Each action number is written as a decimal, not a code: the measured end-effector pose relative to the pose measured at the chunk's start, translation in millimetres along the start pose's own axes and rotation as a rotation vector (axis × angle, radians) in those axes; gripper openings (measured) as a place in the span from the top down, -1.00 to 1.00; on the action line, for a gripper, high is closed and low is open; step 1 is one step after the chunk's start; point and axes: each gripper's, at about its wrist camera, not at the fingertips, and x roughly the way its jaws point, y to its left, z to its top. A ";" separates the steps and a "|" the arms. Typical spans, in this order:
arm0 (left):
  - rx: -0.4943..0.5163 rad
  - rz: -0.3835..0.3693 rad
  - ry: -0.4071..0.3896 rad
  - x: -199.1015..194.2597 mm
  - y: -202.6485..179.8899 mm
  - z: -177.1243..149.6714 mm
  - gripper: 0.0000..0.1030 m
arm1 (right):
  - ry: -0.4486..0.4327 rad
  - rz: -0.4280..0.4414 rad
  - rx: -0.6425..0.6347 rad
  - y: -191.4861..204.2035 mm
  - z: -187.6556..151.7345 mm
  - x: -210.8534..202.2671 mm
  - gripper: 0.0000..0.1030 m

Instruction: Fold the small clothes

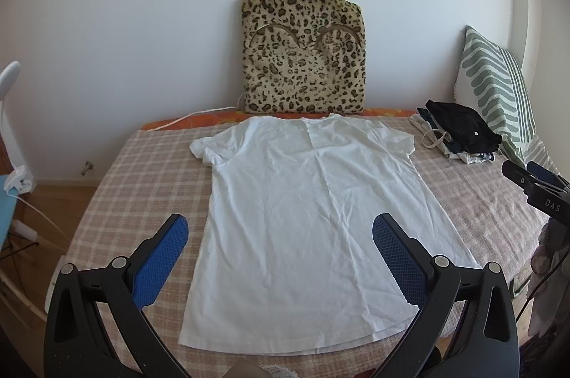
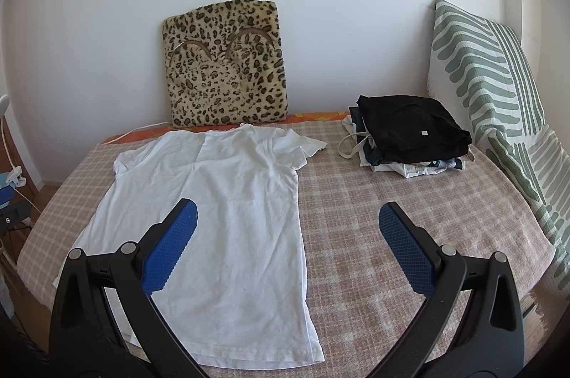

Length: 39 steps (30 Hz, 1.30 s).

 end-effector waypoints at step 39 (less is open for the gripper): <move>-0.007 -0.004 0.012 3.3 2.0 -1.5 -1.00 | 0.004 0.004 0.003 0.3 -1.2 1.6 -1.00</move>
